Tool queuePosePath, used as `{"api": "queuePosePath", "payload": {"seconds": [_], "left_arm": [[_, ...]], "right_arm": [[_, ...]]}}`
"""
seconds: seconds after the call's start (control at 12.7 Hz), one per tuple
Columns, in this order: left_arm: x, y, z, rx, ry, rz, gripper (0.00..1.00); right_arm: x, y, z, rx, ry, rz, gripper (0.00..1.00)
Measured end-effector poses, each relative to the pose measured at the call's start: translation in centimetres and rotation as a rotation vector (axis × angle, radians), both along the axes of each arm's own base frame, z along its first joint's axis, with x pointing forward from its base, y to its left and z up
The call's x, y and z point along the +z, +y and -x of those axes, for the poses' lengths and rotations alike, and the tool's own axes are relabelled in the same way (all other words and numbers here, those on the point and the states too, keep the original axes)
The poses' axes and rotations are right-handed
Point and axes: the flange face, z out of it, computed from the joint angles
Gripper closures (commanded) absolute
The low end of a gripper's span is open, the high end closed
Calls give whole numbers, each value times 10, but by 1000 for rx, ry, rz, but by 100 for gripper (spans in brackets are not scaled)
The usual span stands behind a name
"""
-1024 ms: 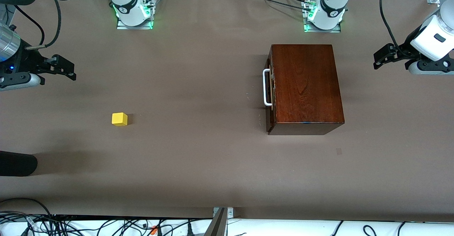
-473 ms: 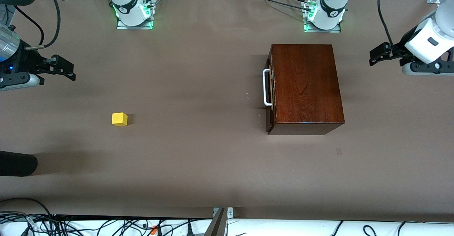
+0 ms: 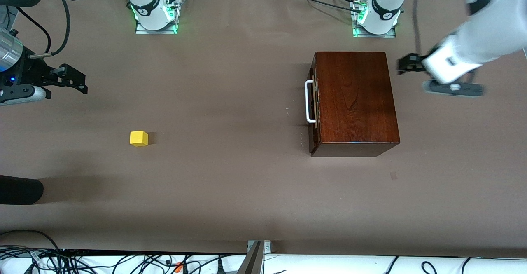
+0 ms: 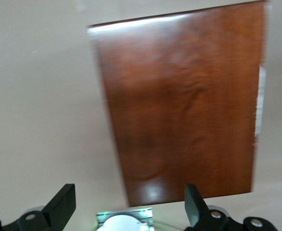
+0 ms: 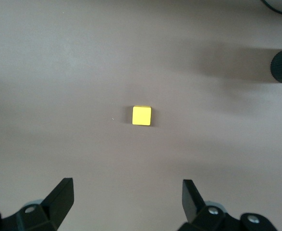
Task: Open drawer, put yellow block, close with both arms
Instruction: 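Move the left gripper to the white drawer handle of the wooden box, then grasp the white drawer handle with the left gripper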
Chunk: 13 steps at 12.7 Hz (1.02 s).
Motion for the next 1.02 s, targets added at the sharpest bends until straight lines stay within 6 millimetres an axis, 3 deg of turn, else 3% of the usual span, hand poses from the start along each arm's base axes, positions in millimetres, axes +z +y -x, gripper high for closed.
{"api": "queuePosePath", "payload": {"seconds": [0.32,0.63,0.79,1.02], "left_arm": [[-28,-146,8,44,6,-57,0],[-91,-253,21,-1,-59,-179,0],[-125,-284,26,6,-132,-254,0],[-170,-300,24,-34,-179,-327,0]], "right_arm": [[0,0,0,0,-2,0,0],[0,0,0,-1,-2,0,0],[0,0,0,-1,-3,0,0],[1,0,0,-1,-3,0,0]]}}
